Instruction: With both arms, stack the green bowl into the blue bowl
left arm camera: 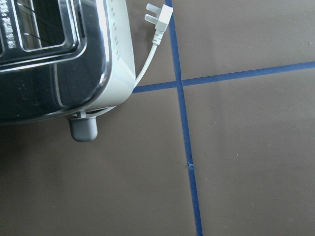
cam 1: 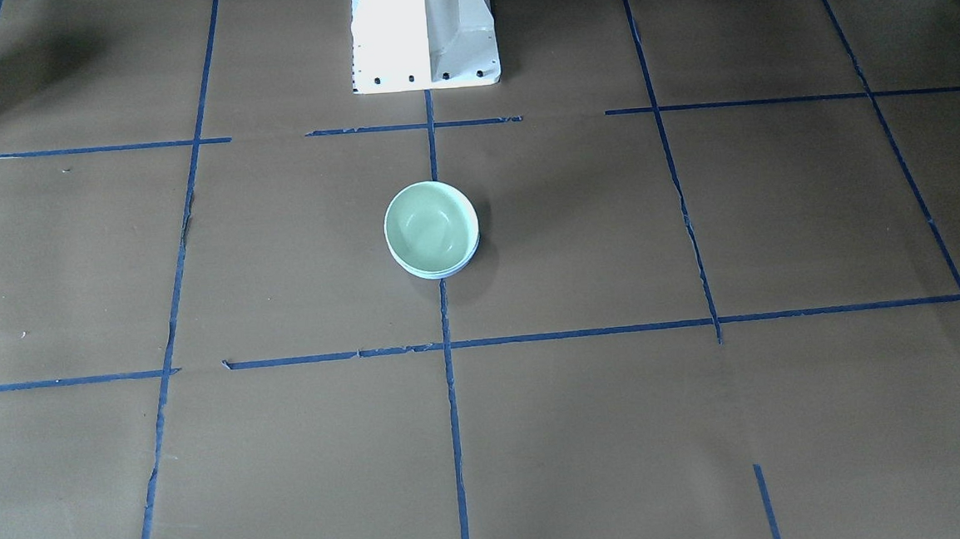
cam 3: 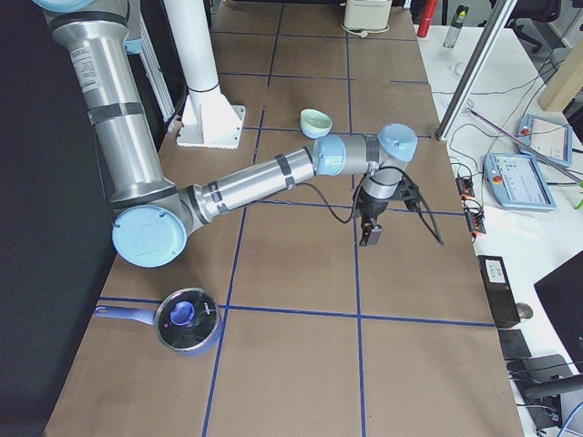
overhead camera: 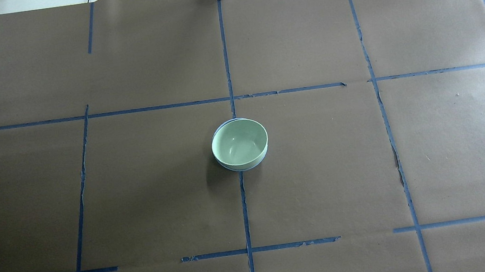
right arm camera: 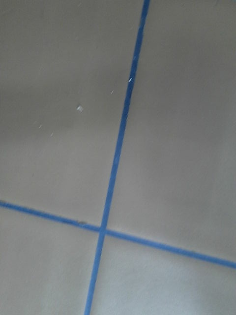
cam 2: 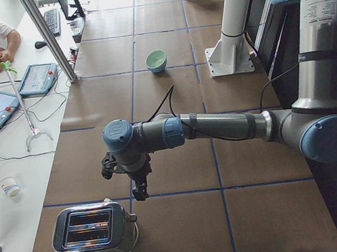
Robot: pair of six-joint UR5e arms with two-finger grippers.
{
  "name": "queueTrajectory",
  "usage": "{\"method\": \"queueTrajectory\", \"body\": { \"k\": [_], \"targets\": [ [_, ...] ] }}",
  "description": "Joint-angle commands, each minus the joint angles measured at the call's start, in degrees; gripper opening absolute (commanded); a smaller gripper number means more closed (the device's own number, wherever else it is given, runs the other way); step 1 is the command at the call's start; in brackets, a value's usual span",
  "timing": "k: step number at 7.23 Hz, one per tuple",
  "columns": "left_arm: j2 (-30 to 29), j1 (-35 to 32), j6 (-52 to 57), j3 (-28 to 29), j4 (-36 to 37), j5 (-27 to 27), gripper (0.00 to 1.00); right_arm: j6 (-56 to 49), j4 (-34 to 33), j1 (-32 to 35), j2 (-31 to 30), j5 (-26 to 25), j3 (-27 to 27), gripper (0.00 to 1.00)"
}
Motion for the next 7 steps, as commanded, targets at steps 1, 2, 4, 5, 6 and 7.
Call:
{"method": "queueTrajectory", "body": {
  "k": [1, 2, 4, 5, 6, 7],
  "targets": [
    [0.78, 0.1, 0.01, -0.05, -0.01, 1.0, 1.0, -13.6, 2.5, 8.22, -7.69, -0.08, -2.62, 1.0],
    [1.14, 0.11, 0.27, -0.23, -0.01, 0.83, 1.0, -13.64, 9.31, 10.26, -11.98, 0.44, -4.21, 1.0],
    [1.4, 0.28, 0.27, -0.76, -0.01, 0.83, 1.0, -11.03, 11.4, 12.64, -15.53, 2.19, -3.61, 1.0],
    [3.67, 0.28, 0.45, -1.54, -1.49, 0.3, 1.0, -6.39, 11.67, 12.65, -15.63, 2.11, -3.35, 1.0],
    [4.47, 0.28, 0.19, -2.59, -2.98, 0.39, 1.0, -5.91, 11.67, 12.56, -15.46, 2.2, -3.17, 1.0],
    [4.65, 0.28, 0.19, -3.04, -3.0, 0.3, 1.0, -5.91, 11.67, 12.48, -15.45, 2.2, -3.17, 1.0]
  ]
}}
